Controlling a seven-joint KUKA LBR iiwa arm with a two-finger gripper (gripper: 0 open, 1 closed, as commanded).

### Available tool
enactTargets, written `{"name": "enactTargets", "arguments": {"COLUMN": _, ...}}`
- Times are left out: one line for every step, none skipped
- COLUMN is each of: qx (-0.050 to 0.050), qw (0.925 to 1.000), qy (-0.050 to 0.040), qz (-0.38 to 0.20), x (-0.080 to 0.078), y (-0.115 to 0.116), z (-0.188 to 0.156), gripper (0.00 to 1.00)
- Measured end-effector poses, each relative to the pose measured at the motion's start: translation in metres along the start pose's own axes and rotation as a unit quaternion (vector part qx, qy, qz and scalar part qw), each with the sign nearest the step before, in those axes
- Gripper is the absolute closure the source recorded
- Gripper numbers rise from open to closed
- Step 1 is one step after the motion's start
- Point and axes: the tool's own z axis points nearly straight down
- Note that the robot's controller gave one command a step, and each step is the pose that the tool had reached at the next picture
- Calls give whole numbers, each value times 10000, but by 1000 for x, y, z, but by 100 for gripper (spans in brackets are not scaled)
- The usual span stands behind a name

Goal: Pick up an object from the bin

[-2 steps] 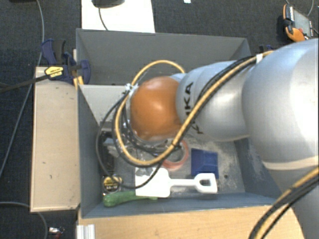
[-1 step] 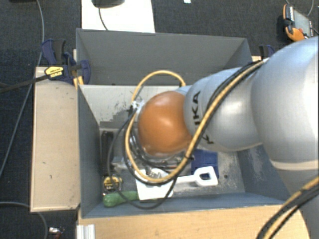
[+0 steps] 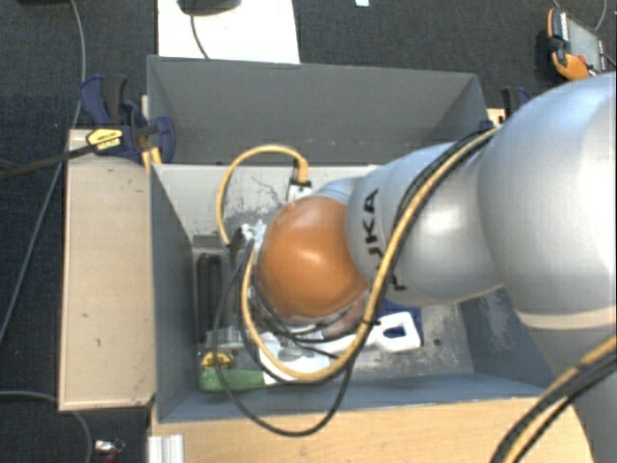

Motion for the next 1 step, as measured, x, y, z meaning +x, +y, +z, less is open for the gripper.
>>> {"name": "enactTargets", "arguments": {"qx": -92, "qw": 9999, "qy": 89, "qz": 65, "x": 26, "y": -15, "z": 1, "gripper": 0}}
